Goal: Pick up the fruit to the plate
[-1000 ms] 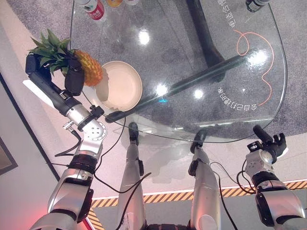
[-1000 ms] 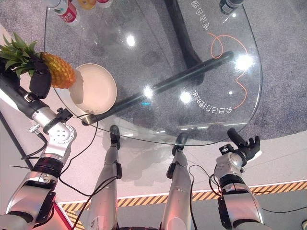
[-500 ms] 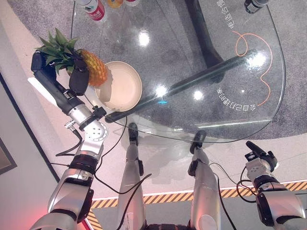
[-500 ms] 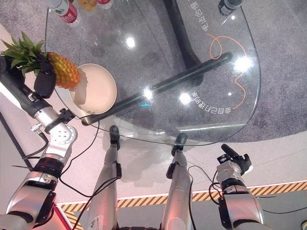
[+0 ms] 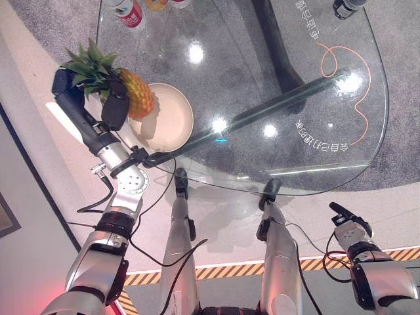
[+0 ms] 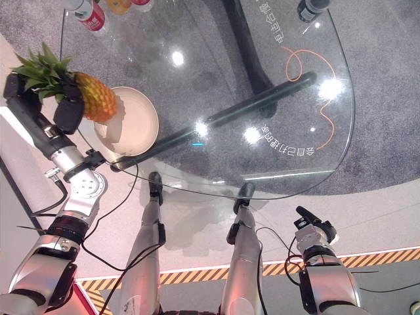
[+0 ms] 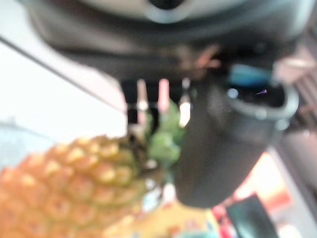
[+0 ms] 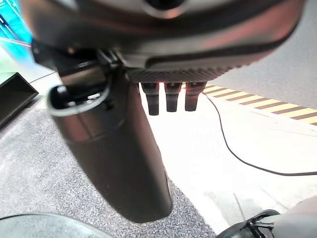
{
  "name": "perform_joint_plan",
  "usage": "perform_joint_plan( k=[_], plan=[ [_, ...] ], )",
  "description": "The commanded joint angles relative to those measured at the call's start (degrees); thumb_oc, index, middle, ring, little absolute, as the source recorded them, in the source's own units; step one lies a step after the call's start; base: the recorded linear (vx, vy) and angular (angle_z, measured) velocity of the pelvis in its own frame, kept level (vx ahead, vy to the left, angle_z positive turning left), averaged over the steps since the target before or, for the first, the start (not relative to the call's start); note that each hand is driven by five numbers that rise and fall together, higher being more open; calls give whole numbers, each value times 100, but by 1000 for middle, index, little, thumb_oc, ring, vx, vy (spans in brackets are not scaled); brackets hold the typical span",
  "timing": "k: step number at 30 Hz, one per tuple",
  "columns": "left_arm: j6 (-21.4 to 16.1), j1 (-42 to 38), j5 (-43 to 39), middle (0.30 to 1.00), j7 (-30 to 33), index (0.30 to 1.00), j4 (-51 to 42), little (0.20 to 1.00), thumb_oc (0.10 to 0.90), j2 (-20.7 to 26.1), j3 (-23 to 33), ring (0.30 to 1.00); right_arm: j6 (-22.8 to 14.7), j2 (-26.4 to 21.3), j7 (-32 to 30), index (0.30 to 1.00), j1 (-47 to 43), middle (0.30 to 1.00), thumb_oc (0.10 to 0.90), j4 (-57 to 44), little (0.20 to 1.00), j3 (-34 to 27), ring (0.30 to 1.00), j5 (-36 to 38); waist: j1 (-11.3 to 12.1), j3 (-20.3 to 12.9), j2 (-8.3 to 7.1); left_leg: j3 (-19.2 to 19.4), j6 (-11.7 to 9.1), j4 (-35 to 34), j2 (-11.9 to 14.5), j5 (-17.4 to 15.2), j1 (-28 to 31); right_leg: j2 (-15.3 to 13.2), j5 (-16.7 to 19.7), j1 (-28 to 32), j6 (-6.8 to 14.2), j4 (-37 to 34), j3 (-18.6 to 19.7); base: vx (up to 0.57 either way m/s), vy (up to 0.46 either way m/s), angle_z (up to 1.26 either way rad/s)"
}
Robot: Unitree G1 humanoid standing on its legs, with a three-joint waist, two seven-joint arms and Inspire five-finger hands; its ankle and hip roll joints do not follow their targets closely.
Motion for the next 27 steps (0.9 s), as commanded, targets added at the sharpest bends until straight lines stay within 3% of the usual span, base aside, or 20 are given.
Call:
perform_joint_plan(
  k=[1, 13, 27],
  plan=[
    [-968, -689, -29, 300, 1, 300, -85, 200, 100, 309, 236, 300, -122, -290, -96, 900, 256, 900, 800, 233, 900, -125, 900, -4, 227, -76, -314, 8, -108, 446, 79, -474, -145, 330, -55, -87, -148, 402, -168, 0, 0, 0],
    [-949, -676, 55, 300, 13, 300, -39, 200, 100, 205, 111, 300, -171, -189, -112, 900, 223, 900, 800, 215, 900, -114, 900, -26, 236, -76, -357, -38, -100, 477, 69, -494, -196, 361, -33, -107, -145, 392, -181, 0, 0, 0],
    [-995, -721, 373, 300, 710, 300, 210, 200, 100, 190, 93, 300, -338, -107, -92, 900, 167, 900, 800, 127, 900, -11, 900, 2, 225, -76, -427, -84, -102, 530, 47, -505, -267, 388, -3, -145, -143, 375, -152, -3, 2, 1]
  ],
)
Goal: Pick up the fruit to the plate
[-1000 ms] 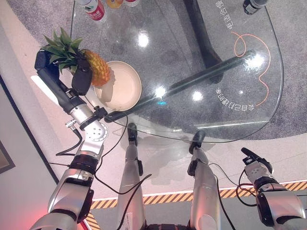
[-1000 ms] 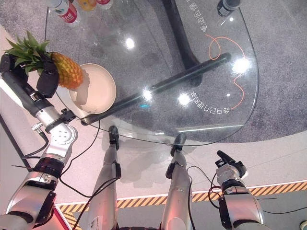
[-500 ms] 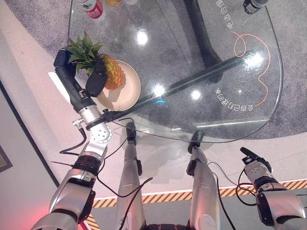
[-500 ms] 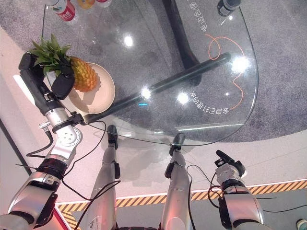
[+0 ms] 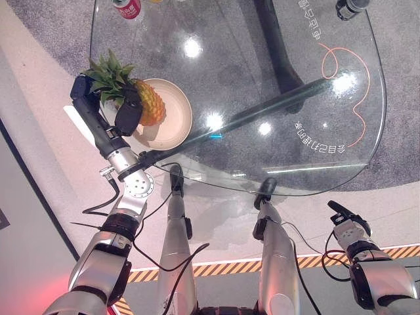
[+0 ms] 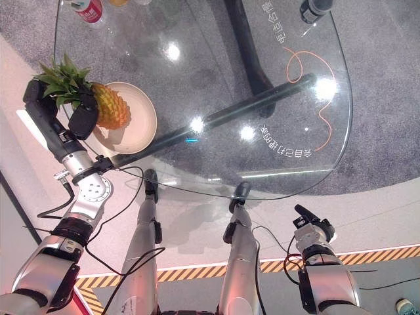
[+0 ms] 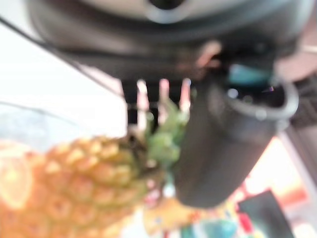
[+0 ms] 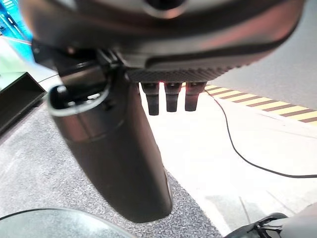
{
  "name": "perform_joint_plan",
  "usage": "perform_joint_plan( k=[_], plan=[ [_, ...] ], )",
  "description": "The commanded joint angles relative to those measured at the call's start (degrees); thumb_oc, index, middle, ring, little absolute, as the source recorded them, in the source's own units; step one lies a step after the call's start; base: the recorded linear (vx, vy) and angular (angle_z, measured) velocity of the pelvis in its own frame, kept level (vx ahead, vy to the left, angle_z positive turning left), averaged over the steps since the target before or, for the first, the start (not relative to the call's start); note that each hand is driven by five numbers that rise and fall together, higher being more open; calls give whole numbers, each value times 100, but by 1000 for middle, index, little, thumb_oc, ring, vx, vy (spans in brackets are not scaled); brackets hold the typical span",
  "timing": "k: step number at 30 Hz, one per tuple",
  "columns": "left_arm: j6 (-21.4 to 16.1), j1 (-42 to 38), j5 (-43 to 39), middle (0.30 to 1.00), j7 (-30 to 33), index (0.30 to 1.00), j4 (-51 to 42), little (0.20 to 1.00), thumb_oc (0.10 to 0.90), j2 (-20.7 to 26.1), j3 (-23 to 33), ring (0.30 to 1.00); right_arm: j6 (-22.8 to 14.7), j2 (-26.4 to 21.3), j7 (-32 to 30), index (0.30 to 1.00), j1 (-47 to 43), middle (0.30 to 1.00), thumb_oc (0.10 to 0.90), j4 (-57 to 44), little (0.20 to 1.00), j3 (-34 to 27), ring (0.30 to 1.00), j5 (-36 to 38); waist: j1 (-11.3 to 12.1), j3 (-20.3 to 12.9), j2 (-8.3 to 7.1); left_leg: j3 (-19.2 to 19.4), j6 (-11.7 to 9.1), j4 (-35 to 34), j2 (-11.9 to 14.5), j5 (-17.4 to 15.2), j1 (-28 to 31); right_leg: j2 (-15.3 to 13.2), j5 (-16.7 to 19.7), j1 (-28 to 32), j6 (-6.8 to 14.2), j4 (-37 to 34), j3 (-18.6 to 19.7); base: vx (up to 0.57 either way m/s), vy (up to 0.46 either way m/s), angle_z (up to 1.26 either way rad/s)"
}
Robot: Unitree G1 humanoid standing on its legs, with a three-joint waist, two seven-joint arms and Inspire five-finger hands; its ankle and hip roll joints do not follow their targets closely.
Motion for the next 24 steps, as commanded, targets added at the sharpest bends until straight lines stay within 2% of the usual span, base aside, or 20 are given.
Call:
perform_joint_plan(
  k=[1, 8, 22, 23, 24],
  plan=[
    [-906, -746, 377, 300, 454, 300, -123, 200, 100, 245, 262, 300, -236, -160, -158, 900, 155, 900, 800, 132, 900, -28, 900, 10, 195, -87, -257, -27, -84, 514, 19, -455, -222, 363, 61, -152, -132, 356, -92, 0, 0, 0],
    [-994, -839, 448, 300, 575, 300, -71, 200, 100, 245, 273, 300, -327, -101, -124, 900, 157, 900, 800, 81, 900, 33, 900, -13, 177, -87, -324, -48, -86, 490, 22, -501, -184, 411, 48, -116, -119, 319, -63, 0, 0, 0],
    [-1006, -902, 367, 300, 371, 300, -43, 200, 100, 227, 162, 300, -416, -65, -111, 900, 105, 900, 800, 71, 900, 58, 900, -21, 175, -87, -375, -84, -73, 473, 2, -514, -224, 424, 116, -127, -90, 235, -78, 0, 0, 0],
    [-1009, -899, 343, 333, 337, 333, -44, 238, 138, 219, 155, 333, -426, -55, -119, 900, 104, 900, 800, 70, 900, 63, 900, -9, 176, -87, -373, -86, -72, 474, -4, -513, -229, 421, 121, -130, -89, 229, -78, 0, 0, 0],
    [-1008, -921, 339, 333, 324, 333, -43, 238, 138, 219, 155, 333, -430, -51, -124, 900, 86, 900, 800, 67, 900, 58, 900, -6, 173, -87, -374, -92, -65, 469, -13, -471, -276, 418, 165, -167, -96, 207, -81, 0, 0, 0]
  ],
)
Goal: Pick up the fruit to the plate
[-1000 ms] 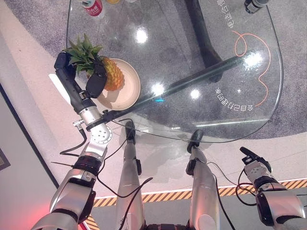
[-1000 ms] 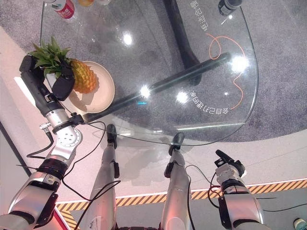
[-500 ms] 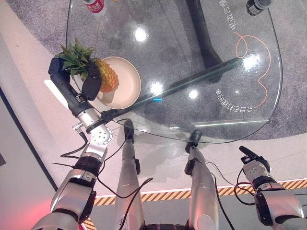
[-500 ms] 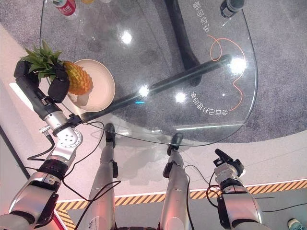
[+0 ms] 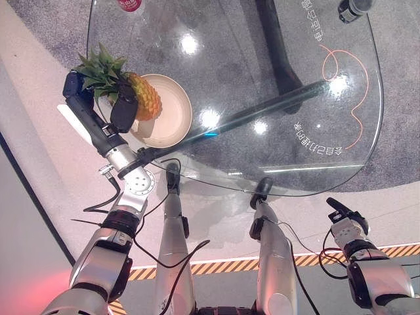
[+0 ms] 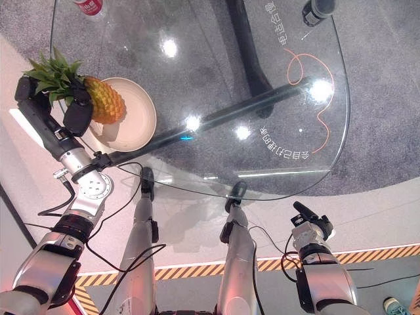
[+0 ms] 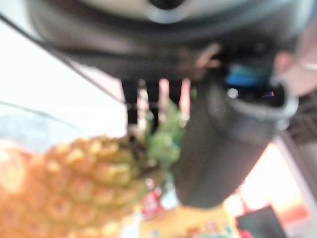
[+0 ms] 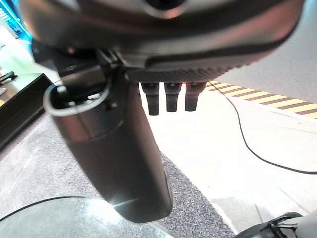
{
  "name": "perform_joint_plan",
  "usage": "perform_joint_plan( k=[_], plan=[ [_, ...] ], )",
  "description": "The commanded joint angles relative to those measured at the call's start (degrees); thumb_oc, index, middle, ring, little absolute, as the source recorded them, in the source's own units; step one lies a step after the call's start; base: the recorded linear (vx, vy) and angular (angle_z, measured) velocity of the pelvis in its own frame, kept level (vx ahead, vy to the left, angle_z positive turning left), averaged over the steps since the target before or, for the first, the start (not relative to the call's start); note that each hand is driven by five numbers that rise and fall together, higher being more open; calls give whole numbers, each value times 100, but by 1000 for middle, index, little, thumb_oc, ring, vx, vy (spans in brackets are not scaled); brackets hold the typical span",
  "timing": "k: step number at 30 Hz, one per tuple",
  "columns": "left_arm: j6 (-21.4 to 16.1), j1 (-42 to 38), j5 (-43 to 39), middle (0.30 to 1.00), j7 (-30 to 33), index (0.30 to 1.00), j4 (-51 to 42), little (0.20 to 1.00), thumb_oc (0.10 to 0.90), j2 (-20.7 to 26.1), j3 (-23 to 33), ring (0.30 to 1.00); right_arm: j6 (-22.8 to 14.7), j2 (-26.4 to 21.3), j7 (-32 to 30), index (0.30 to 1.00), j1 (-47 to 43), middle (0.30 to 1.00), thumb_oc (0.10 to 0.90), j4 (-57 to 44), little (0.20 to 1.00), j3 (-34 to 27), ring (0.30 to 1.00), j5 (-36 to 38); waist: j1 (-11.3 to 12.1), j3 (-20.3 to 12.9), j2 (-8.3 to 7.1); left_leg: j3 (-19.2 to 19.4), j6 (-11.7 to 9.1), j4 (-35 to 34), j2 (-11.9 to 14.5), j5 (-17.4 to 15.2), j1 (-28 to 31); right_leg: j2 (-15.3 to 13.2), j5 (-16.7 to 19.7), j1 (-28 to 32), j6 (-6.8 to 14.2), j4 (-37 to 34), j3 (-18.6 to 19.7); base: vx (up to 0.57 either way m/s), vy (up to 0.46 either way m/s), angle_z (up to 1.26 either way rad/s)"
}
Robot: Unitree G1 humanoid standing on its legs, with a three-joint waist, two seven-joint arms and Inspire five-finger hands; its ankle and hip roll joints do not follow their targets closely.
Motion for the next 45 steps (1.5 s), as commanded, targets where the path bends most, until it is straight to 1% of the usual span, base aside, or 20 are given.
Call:
perform_joint_plan(
  k=[1, 5, 6, 9, 10, 14, 16, 17, 18, 19, 20, 21, 22, 25, 30, 32, 34, 38, 39, 45],
  plan=[
    [-860, -716, 291, 420, 70, 420, -113, 340, 240, 215, 144, 420, -286, -104, -177, 900, 148, 900, 800, 95, 900, 49, 900, -9, 170, -90, -214, -16, -68, 445, -21, -515, -142, 404, 147, -106, -83, 215, -28, 0, 0, 0],
    [-849, -686, 253, 514, -17, 514, -121, 450, 350, 180, 120, 514, -262, -109, -195, 900, 128, 900, 800, 74, 900, 51, 900, -16, 174, -90, -219, -27, -61, 419, -38, -512, -131, 404, 167, -93, -73, 178, -28, 0, 0, 0],
    [-857, -704, 249, 528, -21, 528, -117, 466, 366, 189, 115, 528, -262, -121, -194, 900, 103, 900, 800, 72, 900, 43, 900, -15, 171, -90, -219, -30, -54, 414, -44, -468, -182, 401, 210, -138, -80, 163, -31, 0, 0, 0],
    [-873, -648, 249, 540, -45, 540, -125, 480, 380, 159, 93, 540, -280, -119, -223, 900, 104, 900, 800, 48, 900, 52, 900, -31, 174, -90, -216, -28, -67, 406, -38, -506, -146, 402, 185, -104, -66, 147, -23, 0, 0, 0],
    [-877, -665, 251, 542, -43, 542, -127, 483, 383, 164, 92, 542, -278, -125, -225, 900, 84, 900, 800, 44, 900, 41, 900, -28, 170, -90, -216, -34, -59, 401, -45, -464, -192, 400, 224, -142, -75, 130, -25, 0, 0, 0],
    [-897, -627, 245, 575, -73, 575, -108, 521, 421, 152, 70, 575, -271, -132, -217, 900, 100, 900, 800, 73, 900, 37, 900, -17, 178, -90, -216, -21, -69, 416, -37, -510, -163, 388, 194, -123, -55, 157, -43, 0, 0, 0],
    [-884, -638, 233, 582, -113, 582, -114, 529, 429, 155, 68, 582, -267, -133, -196, 900, 101, 900, 800, 85, 900, 19, 900, -24, 183, -90, -216, -17, -62, 419, -38, -468, -203, 374, 226, -153, -58, 161, -64, 0, 0, 0],
    [-884, -615, 228, 587, -117, 587, -113, 535, 435, 150, 66, 587, -267, -131, -193, 900, 122, 900, 800, 88, 900, 27, 900, -24, 187, -90, -215, -12, -69, 423, -32, -511, -157, 376, 185, -115, -49, 178, -61, 0, 0, 0],
    [-885, -585, 236, 604, -134, 604, -121, 554, 454, 129, 58, 604, -265, -130, -200, 900, 125, 900, 800, 89, 900, 22, 900, -27, 200, -90, -213, -11, -69, 428, -27, -514, -160, 359, 175, -113, -45, 195, -85, 0, 0, 0],
    [-902, -573, 236, 660, -148, 660, -111, 620, 520, 129, 57, 660, -278, -129, -194, 900, 127, 900, 800, 95, 900, 23, 900, -33, 202, -90, -211, -9, -73, 422, -23, -513, -158, 357, 173, -109, -45, 189, -89, 0, 0, 0],
    [-909, -566, 226, 698, -160, 698, -108, 664, 564, 132, 49, 698, -281, -134, -190, 900, 123, 900, 800, 99, 900, 24, 900, -29, 204, -90, -208, -10, -73, 421, -25, -512, -157, 356, 176, -110, -43, 187, -88, 0, 0, 0],
    [-907, -584, 227, 698, -158, 698, -110, 664, 564, 137, 44, 698, -278, -144, -189, 900, 99, 900, 800, 100, 900, 13, 900, -31, 201, -90, -208, -17, -65, 419, -34, -470, -201, 352, 221, -148, -50, 170, -92, 0, 0, 0],
    [-925, -571, 218, 728, -162, 728, -97, 700, 600, 140, 38, 728, -279, -153, -185, 900, 97, 900, 800, 100, 900, 14, 900, -36, 200, -90, -203, -16, -66, 418, -34, -469, -201, 350, 221, -149, -50, 168, -88, 0, 0, 0],
    [-923, -531, 183, 740, -207, 740, -108, 713, 613, 124, 22, 740, -296, -152, -197, 900, 89, 900, 800, 110, 900, 17, 900, -57, 208, -90, -179, -19, -61, 414, -55, -516, -151, 352, 193, -119, -40, 164, -68, 0, 0, 0],
    [-936, -520, 171, 766, -240, 766, -121, 744, 644, 127, 8, 766, -307, -157, -216, 900, 68, 900, 800, 112, 900, 12, 900, -34, 213, -90, -165, -40, -47, 424, -80, -483, -209, 339, 241, -166, -47, 143, -75, 0, 0, 0],
    [-970, -434, 170, 773, -309, 773, -126, 752, 652, 112, -8, 773, -299, -172, -216, 900, 95, 900, 800, 122, 900, 10, 900, -24, 236, -90, -152, -34, -51, 421, -77, -527, -158, 327, 192, -126, -38, 171, -93, 0, 0, 0],
    [-972, -437, 174, 773, -322, 773, -130, 752, 652, 111, -15, 773, -305, -177, -219, 900, 81, 900, 800, 117, 900, 6, 900, -16, 237, -90, -148, -37, -46, 414, -78, -483, -198, 315, 229, -159, -46, 158, -105, 0, 0, 0],
    [-974, -336, 201, 796, -375, 796, -170, 779, 679, 66, -56, 796, -330, -176, -246, 900, 87, 900, 800, 107, 900, 11, 900, -20, 259, -90, -125, -42, -46, 415, -85, -528, -156, 301, 187, -141, -35, 198, -110, 0, 0, 0],
    [-968, -351, 207, 801, -385, 801, -178, 785, 685, 67, -56, 801, -333, -180, -249, 900, 66, 900, 800, 102, 900, 2, 900, -18, 257, -90, -124, -47, -39, 413, -92, -486, -203, 297, 227, -179, -44, 184, -116, 0, 0, 0],
    [-987, -198, 123, 822, -529, 822, -235, 809, 709, 68, -95, 822, -335, -219, -258, 900, 72, 900, 800, 101, 900, -23, 900, -10, 287, -90, -89, -79, -27, 406, -132, -487, -210, 283, 254, -179, -34, 143, -120, 0, 0, 0]
  ],
)
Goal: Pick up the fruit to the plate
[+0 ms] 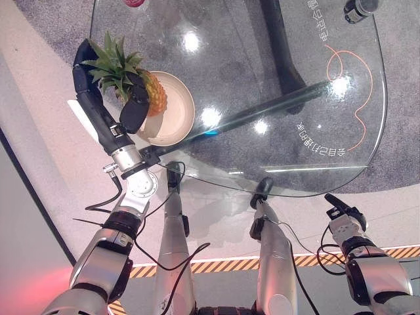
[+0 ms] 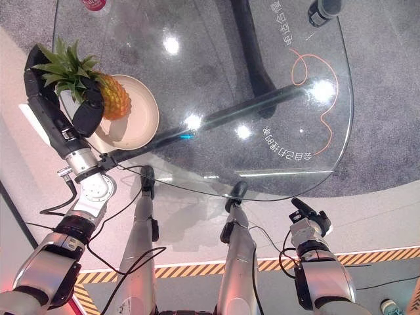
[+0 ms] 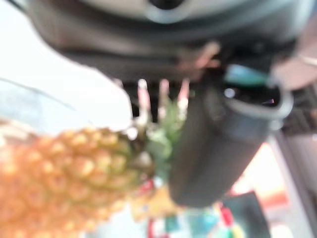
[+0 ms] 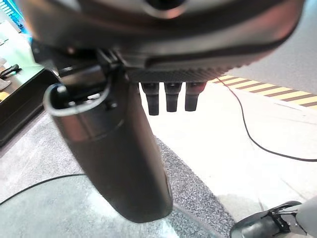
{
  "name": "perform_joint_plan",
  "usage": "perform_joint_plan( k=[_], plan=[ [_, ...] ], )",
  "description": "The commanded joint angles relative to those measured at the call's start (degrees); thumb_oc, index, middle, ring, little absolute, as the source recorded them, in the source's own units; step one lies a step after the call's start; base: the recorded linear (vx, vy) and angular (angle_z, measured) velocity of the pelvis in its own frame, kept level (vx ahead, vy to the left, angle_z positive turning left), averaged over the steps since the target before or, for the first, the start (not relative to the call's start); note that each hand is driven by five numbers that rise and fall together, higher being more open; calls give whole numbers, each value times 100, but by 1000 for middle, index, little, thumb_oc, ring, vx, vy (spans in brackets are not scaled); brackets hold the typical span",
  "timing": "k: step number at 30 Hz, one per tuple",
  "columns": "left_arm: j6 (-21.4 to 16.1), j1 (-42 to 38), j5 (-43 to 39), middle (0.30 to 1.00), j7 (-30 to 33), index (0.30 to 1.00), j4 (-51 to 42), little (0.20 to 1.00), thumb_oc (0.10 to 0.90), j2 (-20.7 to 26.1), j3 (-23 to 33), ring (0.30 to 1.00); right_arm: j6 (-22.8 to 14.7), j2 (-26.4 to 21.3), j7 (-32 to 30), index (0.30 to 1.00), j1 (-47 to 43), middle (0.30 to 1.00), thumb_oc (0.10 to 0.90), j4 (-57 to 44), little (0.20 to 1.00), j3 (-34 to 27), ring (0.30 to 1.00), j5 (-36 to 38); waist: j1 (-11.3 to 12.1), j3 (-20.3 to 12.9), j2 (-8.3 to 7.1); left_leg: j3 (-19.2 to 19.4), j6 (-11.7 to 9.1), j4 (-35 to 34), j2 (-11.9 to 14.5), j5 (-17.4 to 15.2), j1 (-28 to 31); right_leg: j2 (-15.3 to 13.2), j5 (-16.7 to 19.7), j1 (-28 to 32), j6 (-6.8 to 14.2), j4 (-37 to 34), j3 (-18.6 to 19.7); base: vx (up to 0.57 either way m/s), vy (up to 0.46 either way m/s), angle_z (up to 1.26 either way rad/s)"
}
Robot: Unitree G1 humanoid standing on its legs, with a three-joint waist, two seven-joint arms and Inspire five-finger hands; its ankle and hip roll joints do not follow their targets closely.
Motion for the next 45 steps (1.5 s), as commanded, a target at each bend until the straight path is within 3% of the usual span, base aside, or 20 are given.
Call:
perform_joint_plan(
  k=[1, 6, 10, 24, 32, 45],
  plan=[
    [-537, -198, 126, 825, 0, 825, -222, 812, 712, 61, 130, 825, -270, -257, -267, 900, 225, 900, 800, 108, 900, -9, 900, 1, 134, -88, -76, -50, -25, 366, -122, -524, -76, 286, 231, -96, -45, 161, -86, 0, 0, 0],
    [-516, -125, 91, 841, -25, 841, -259, 831, 731, 53, 97, 841, -258, -293, -262, 900, 214, 900, 800, 109, 900, -29, 900, 7, 150, -88, -48, -55, -13, 355, -133, -482, -122, 252, 271, -142, -48, 152, -101, 0, 0, 0],
    [-490, -10, 110, 900, -36, 900, -331, 900, 800, 39, 95, 900, -268, -309, -243, 900, 242, 900, 800, 116, 900, -64, 900, -2, 179, -88, -20, -52, -10, 340, -135, -478, -108, 228, 250, -141, -50, 189, -132, 0, 0, 0],
    [-421, 526, 88, 900, -114, 900, -435, 900, 800, -6, -23, 900, -288, -411, -218, 900, 365, 900, 800, 125, 900, -111, 900, 63, 280, -88, 84, -67, -2, 314, -154, -507, -47, 122, 201, -123, -24, 261, -197, 0, 1, 0],
    [-148, 540, -91, 900, -343, 900, -401, 900, 800, 29, -112, 900, -227, -463, -234, 900, 308, 900, 800, 139, 900, -151, 900, 47, 283, -88, 120, -67, 13, 277, -176, -456, -63, 91, 274, -154, -8, 216, -203, 2, 1, 0],
    [-17, 736, -354, 900, -443, 900, -174, 900, 800, -30, -121, 900, -267, -510, -150, 900, 405, 900, 800, 198, 900, -178, 900, 11, 313, -88, 185, -14, 7, 290, -143, -491, 1, 24, 172, -150, -3, 369, -233, 0, 0, 0]
  ],
)
